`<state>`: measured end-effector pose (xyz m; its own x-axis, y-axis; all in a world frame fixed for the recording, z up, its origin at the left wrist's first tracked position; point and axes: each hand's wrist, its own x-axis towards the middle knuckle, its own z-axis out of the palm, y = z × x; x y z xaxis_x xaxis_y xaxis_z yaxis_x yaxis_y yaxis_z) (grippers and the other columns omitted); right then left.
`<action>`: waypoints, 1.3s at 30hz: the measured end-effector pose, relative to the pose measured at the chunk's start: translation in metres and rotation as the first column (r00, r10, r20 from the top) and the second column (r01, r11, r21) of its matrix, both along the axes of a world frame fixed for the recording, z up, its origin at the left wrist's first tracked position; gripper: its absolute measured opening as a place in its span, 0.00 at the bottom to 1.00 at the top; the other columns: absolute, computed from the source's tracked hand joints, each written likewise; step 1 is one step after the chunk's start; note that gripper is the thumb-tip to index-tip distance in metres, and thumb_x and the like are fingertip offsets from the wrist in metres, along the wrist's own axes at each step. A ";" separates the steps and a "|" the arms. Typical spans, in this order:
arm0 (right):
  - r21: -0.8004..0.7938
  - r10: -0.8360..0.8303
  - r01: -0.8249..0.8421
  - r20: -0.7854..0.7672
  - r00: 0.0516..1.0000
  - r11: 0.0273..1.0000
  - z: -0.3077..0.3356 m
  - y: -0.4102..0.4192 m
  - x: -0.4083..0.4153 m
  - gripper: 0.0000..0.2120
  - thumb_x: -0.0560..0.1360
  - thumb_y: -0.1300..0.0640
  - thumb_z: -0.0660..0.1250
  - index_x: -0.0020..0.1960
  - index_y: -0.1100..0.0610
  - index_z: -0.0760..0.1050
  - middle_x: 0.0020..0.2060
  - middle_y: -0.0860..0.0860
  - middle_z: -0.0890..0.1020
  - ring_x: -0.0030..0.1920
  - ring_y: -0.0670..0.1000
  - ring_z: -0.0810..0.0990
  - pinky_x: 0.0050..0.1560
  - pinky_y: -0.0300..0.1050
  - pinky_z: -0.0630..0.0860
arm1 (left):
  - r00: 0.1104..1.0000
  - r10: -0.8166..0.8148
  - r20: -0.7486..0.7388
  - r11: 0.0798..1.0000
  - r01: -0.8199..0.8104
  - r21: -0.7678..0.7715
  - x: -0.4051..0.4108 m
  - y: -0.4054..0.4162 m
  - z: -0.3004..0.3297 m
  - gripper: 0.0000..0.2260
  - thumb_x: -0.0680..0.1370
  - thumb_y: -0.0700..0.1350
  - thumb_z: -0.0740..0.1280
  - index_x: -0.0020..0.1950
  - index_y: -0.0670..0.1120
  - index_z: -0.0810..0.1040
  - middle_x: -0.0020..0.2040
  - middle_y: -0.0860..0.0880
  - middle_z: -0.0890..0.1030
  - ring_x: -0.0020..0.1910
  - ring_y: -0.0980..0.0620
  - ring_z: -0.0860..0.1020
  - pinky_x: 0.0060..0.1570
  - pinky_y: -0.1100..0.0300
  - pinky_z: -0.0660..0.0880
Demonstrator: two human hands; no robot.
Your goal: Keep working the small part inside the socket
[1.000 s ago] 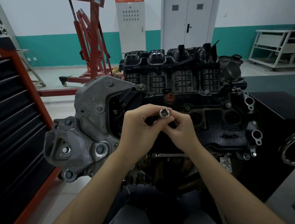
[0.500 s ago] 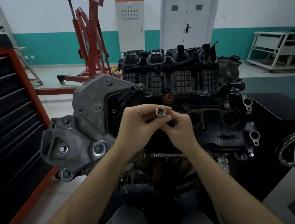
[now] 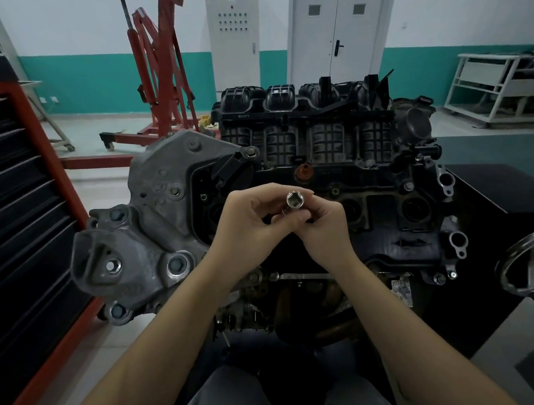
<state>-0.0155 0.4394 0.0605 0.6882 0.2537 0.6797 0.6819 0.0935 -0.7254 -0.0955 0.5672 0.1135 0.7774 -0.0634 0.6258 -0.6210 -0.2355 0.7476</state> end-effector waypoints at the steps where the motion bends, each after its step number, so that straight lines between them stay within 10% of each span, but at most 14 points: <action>1: 0.000 -0.006 0.006 -0.009 1.000 1.000 -0.001 0.000 0.001 0.09 0.70 0.71 0.71 0.49 0.64 0.81 0.42 0.52 0.85 0.46 0.49 0.84 0.50 0.46 0.79 | 0.999 0.046 0.024 0.999 -0.047 0.013 0.000 -0.001 0.000 0.11 0.70 0.33 0.75 0.51 0.41 0.83 0.47 0.45 0.85 0.49 0.51 0.84 0.53 0.55 0.79; 39: 0.044 0.056 -0.056 -0.009 0.998 0.997 -0.004 0.004 0.003 0.09 0.69 0.67 0.74 0.45 0.55 0.82 0.40 0.48 0.85 0.45 0.51 0.84 0.47 0.46 0.79 | 0.998 0.059 0.030 0.998 -0.060 0.016 -0.001 -0.004 -0.002 0.10 0.69 0.33 0.76 0.49 0.39 0.84 0.45 0.45 0.85 0.48 0.50 0.84 0.52 0.52 0.80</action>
